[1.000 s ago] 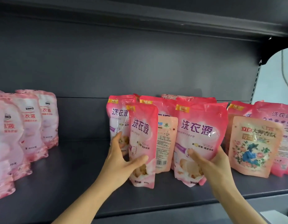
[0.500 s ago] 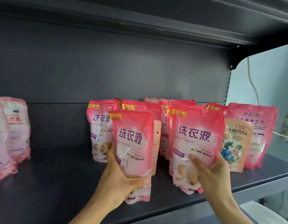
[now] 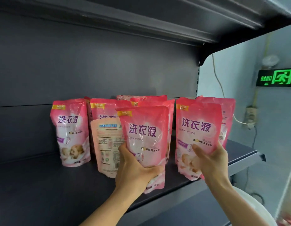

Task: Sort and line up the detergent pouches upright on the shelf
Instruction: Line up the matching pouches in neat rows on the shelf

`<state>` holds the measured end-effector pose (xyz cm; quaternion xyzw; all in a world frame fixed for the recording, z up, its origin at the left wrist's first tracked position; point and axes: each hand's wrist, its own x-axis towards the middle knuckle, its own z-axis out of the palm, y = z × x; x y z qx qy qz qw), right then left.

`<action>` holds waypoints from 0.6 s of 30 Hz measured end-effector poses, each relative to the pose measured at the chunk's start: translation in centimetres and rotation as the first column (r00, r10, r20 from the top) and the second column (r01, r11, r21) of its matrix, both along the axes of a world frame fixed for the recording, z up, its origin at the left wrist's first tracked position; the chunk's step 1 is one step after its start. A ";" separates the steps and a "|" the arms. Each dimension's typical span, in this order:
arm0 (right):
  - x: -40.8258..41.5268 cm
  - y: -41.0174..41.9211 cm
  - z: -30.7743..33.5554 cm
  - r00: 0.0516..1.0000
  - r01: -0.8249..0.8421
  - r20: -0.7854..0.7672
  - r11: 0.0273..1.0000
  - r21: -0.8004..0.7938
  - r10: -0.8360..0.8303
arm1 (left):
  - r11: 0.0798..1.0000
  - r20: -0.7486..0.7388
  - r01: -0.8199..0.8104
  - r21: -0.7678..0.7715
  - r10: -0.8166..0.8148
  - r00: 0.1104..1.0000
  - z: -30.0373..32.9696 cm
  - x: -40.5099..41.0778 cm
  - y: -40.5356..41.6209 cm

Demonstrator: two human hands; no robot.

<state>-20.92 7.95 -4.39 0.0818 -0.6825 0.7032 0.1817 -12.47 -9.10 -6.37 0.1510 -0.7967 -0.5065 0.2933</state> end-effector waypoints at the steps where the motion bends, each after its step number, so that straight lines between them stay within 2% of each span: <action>1: -0.5 0.1 0.0 1.000 0.001 0.004 1.000 0.006 -0.001 | 1.000 0.002 -0.026 -0.004 0.026 1.000 0.0 -0.5 0.5; 6: -2.9 0.3 -0.4 1.000 -0.014 -0.004 0.999 0.029 0.014 | 0.985 -0.027 -0.139 -0.105 0.137 0.990 0.2 -3.0 2.8; 18: -6.6 -0.1 -1.1 0.991 -0.068 -0.113 0.994 0.088 0.077 | 0.988 -0.037 -0.156 0.014 0.156 0.987 0.0 -7.5 5.4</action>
